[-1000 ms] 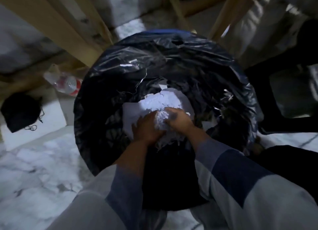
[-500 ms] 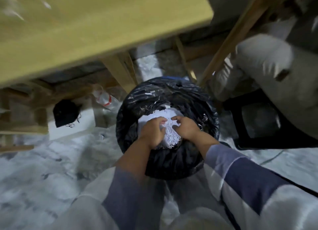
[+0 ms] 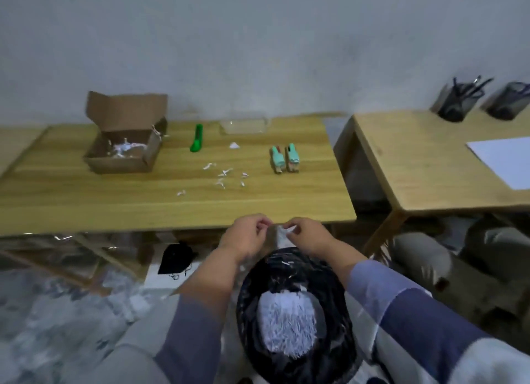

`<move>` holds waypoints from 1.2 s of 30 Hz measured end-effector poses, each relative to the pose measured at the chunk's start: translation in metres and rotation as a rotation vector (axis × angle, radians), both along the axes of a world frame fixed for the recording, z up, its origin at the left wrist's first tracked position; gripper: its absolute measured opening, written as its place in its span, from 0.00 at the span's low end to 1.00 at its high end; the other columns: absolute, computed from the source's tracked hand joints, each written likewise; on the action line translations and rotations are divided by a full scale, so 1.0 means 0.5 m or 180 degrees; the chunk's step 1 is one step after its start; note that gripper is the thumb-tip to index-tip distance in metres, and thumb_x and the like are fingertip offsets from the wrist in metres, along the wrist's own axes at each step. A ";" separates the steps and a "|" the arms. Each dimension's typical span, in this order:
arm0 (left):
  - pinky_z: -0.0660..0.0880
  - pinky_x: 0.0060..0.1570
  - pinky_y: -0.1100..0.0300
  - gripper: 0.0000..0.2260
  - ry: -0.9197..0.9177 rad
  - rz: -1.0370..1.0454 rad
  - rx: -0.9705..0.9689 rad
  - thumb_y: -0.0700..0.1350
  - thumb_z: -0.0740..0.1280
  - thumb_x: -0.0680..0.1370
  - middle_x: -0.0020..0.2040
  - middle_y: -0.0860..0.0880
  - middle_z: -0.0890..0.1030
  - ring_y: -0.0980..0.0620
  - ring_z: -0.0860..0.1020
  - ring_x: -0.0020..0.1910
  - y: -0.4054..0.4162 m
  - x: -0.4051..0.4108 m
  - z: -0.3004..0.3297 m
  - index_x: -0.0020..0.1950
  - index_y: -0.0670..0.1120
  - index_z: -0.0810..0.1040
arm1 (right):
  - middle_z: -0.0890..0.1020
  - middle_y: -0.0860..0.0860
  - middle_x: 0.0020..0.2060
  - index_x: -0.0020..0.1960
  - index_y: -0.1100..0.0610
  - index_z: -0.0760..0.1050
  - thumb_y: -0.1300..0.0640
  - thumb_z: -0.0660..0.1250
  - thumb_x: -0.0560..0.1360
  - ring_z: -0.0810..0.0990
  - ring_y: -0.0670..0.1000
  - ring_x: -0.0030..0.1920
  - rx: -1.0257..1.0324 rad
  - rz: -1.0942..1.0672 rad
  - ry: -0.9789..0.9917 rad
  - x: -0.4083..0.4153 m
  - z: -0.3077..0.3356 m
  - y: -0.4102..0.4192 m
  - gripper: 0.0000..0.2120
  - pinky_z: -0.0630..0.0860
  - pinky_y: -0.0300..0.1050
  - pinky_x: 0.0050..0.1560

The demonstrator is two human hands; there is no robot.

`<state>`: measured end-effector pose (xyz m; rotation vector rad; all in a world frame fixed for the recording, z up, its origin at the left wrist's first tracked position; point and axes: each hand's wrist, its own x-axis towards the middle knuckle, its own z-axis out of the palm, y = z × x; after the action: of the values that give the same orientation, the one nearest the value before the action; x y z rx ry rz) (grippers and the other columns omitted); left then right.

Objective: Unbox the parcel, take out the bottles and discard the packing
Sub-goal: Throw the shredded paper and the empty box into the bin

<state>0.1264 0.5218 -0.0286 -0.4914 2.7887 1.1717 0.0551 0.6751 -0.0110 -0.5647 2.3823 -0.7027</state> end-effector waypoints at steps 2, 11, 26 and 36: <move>0.76 0.54 0.56 0.11 0.0091 0.0194 -0.0070 0.41 0.62 0.78 0.53 0.50 0.82 0.51 0.79 0.52 -0.057 0.004 0.018 0.57 0.49 0.79 | 0.76 0.51 0.41 0.62 0.54 0.76 0.58 0.61 0.77 0.73 0.49 0.37 -0.0096 0.0068 0.0076 -0.017 0.024 -0.043 0.14 0.67 0.39 0.37; 0.70 0.63 0.54 0.15 0.0125 0.0424 -0.0702 0.42 0.65 0.75 0.63 0.47 0.75 0.46 0.74 0.62 -0.334 -0.012 -0.022 0.62 0.49 0.76 | 0.78 0.57 0.60 0.64 0.52 0.74 0.54 0.62 0.77 0.76 0.57 0.59 0.0029 0.0005 0.0414 -0.091 -0.006 -0.256 0.16 0.71 0.43 0.56; 0.49 0.73 0.54 0.24 0.0393 -0.0190 -0.1637 0.51 0.46 0.79 0.74 0.51 0.67 0.51 0.61 0.75 -0.607 -0.088 -0.186 0.73 0.48 0.67 | 0.45 0.53 0.78 0.76 0.43 0.47 0.27 0.52 0.68 0.41 0.58 0.78 0.0421 -0.0369 0.1485 -0.045 -0.200 -0.595 0.42 0.39 0.63 0.73; 0.45 0.74 0.46 0.28 0.0121 -0.0364 -0.1793 0.57 0.42 0.77 0.79 0.53 0.55 0.52 0.50 0.78 -0.598 -0.145 -0.181 0.77 0.52 0.58 | 0.41 0.57 0.78 0.77 0.47 0.42 0.40 0.46 0.79 0.38 0.61 0.77 0.0933 -0.1078 0.1367 -0.219 -0.205 -0.609 0.30 0.40 0.66 0.73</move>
<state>0.0537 0.2226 -0.1190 -0.3335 3.1091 0.3606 -0.0543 0.3705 -0.1133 -0.1990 2.9578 -0.3782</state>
